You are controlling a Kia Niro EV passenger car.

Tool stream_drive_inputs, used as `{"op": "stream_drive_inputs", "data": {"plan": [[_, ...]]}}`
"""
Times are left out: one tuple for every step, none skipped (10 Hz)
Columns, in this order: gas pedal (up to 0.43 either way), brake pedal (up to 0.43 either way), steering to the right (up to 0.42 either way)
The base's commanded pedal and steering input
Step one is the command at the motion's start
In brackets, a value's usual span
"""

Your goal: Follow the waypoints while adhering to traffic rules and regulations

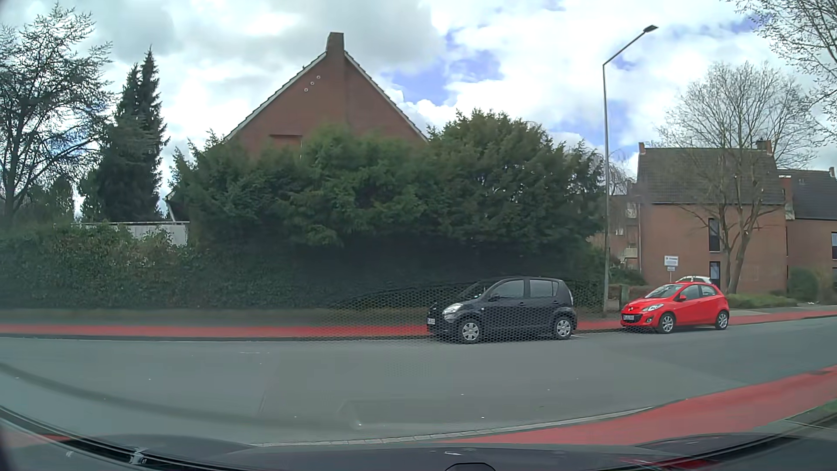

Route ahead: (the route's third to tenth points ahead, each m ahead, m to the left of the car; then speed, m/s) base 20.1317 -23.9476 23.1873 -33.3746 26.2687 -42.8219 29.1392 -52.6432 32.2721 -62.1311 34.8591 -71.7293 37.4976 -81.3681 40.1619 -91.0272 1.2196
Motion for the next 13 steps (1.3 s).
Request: {"op": "stream_drive_inputs", "data": {"plan": [[0.0, 0.14, -0.485], [0.0, 0.134, -0.464], [0.0, 0.116, -0.437], [0.0, 0.104, -0.41], [0.0, 0.11, -0.369], [0.0, 0.11, -0.324], [0.0, 0.116, -0.28], [0.0, 0.14, -0.224], [0.0, 0.14, -0.167], [0.0, 0.14, -0.125], [0.0, 0.134, -0.096], [0.0, 0.134, -0.057], [0.0, 0.11, -0.021]]}}
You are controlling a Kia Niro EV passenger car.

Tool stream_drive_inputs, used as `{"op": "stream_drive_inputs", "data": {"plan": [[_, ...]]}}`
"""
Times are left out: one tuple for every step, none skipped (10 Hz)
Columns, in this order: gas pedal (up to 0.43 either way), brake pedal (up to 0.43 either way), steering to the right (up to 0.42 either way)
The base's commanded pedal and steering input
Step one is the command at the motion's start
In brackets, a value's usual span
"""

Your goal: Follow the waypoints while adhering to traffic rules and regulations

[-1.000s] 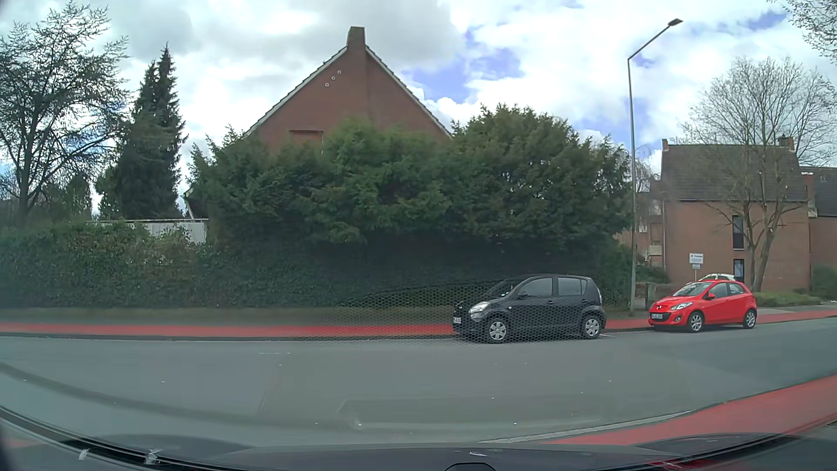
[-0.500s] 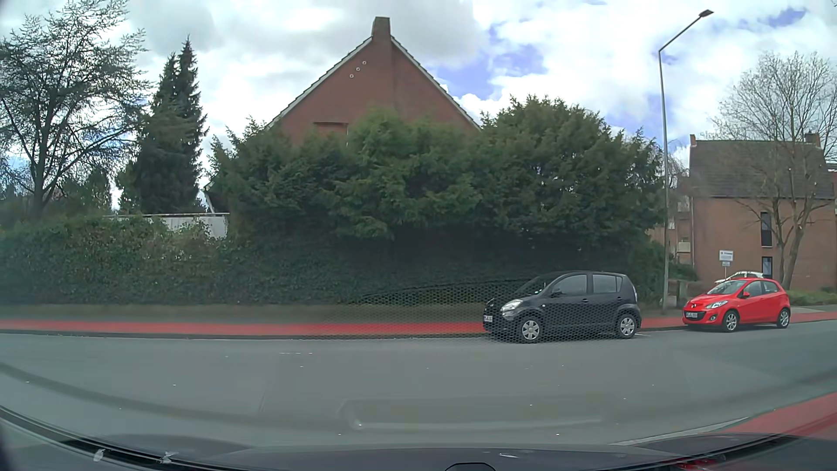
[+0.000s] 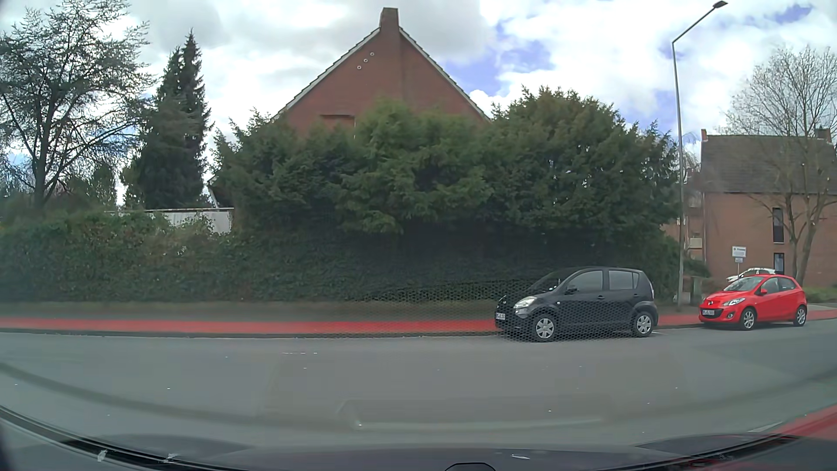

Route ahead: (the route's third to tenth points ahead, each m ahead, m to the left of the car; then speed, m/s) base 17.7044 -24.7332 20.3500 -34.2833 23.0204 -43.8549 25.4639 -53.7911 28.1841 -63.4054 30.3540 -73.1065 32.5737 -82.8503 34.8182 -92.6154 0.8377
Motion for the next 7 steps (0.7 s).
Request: {"op": "stream_drive_inputs", "data": {"plan": [[0.0, 0.085, 0.001], [0.0, 0.03, 0.026], [0.0, 0.049, 0.043], [0.0, 0.098, 0.061], [0.0, 0.128, 0.078], [0.0, 0.146, 0.092], [0.0, 0.159, 0.114]]}}
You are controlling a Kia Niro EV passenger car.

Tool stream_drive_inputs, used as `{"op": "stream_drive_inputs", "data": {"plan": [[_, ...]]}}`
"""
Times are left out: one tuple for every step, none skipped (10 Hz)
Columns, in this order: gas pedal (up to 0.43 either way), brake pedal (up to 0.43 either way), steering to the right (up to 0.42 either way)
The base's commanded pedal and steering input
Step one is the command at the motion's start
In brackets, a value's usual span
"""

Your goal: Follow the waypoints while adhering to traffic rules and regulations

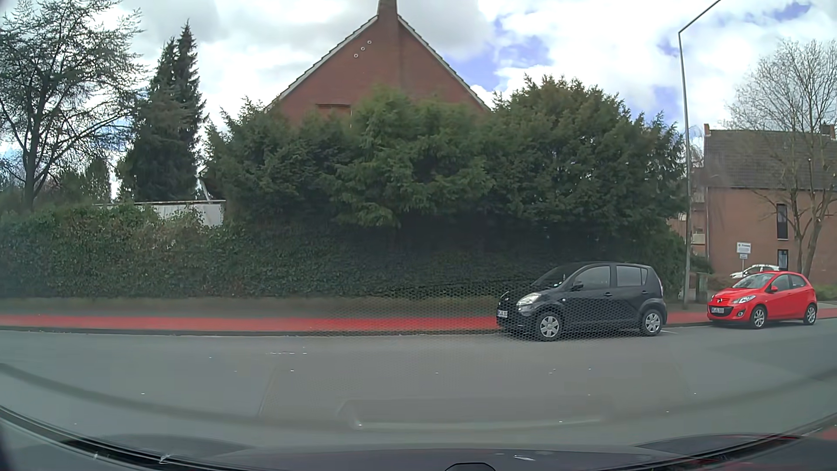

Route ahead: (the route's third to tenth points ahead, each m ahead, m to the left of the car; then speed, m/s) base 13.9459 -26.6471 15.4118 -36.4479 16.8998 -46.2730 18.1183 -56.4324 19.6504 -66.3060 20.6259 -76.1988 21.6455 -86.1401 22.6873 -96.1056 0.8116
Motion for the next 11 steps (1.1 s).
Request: {"op": "stream_drive_inputs", "data": {"plan": [[0.0, 0.159, 0.133], [0.0, 0.159, 0.134], [0.0, 0.183, 0.126], [0.0, 0.195, 0.12], [0.0, 0.195, 0.113], [0.0, 0.207, 0.109], [0.0, 0.201, 0.108], [0.0, 0.201, 0.106], [0.0, 0.201, 0.106], [0.0, 0.201, 0.106], [0.0, 0.201, 0.105]]}}
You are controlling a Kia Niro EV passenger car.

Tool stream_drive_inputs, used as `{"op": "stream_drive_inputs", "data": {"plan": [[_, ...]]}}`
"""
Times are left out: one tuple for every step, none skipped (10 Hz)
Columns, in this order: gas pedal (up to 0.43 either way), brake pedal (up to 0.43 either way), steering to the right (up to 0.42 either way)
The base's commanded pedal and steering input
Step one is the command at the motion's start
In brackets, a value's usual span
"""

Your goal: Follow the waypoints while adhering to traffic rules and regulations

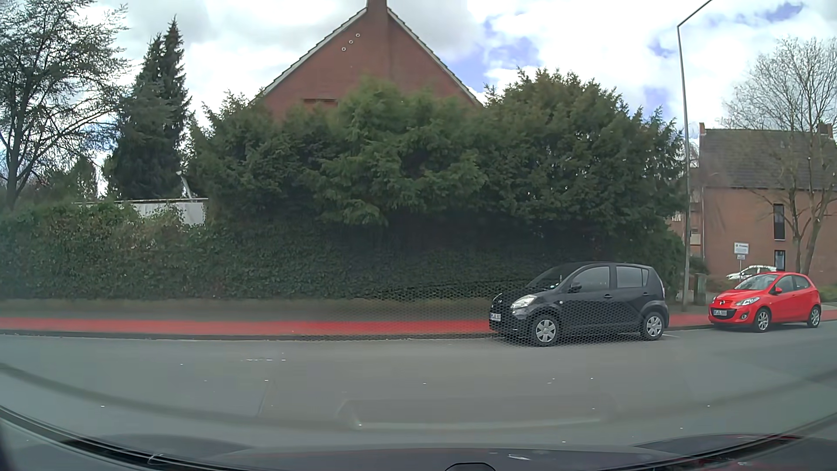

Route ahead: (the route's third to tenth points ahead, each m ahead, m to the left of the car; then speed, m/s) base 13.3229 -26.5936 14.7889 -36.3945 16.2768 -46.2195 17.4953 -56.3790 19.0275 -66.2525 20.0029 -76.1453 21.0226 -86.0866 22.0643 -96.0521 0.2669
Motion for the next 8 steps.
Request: {"op": "stream_drive_inputs", "data": {"plan": [[0.0, 0.201, 0.105], [0.0, 0.201, 0.105], [0.0, 0.201, 0.106], [0.0, 0.201, 0.105], [0.0, 0.201, 0.105], [0.0, 0.201, 0.105], [0.0, 0.201, 0.105], [0.0, 0.201, 0.105]]}}
